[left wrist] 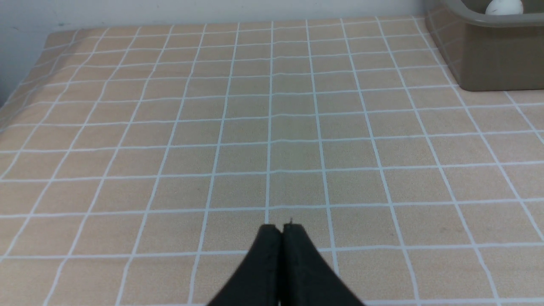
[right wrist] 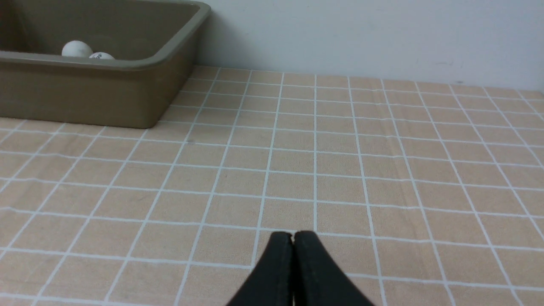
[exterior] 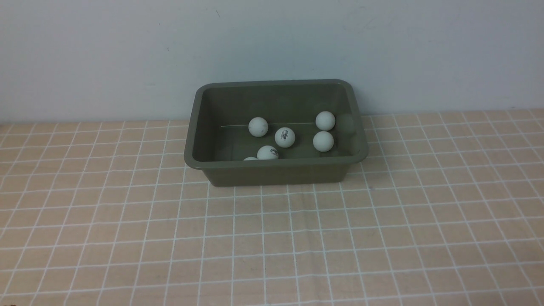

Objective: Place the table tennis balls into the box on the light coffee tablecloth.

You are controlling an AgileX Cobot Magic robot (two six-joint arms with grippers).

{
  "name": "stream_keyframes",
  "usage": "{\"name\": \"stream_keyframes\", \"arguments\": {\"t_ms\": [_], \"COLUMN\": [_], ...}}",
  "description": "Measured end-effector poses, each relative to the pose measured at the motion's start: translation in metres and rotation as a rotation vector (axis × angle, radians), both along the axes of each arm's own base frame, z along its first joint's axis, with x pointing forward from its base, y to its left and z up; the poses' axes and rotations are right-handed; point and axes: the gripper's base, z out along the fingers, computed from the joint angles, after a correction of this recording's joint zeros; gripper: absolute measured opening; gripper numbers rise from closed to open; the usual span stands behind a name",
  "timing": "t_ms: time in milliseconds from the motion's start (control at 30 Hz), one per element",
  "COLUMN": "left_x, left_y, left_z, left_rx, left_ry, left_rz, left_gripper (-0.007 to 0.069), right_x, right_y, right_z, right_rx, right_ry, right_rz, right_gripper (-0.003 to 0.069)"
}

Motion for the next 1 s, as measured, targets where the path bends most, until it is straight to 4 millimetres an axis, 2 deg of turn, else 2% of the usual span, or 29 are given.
{"name": "stream_keyframes", "arguments": {"t_ms": [600,1000], "left_x": [0.0,0.0], "left_y": [0.0,0.0], "left_z": [0.0,0.0], "left_rx": [0.0,0.0], "left_ry": [0.0,0.0], "left_rz": [0.0,0.0], "left_gripper": [-0.0069,-0.0069], "right_x": [0.0001,-0.0004], "right_y": [-0.0004,0.0037], "right_z": [0.0002,0.0003], "right_rx": [0.041,0.04], "right_ry": [0.001,0.002], "right_rz": [-0.014,0.063], "right_gripper": [-0.0015,-0.0014]}}
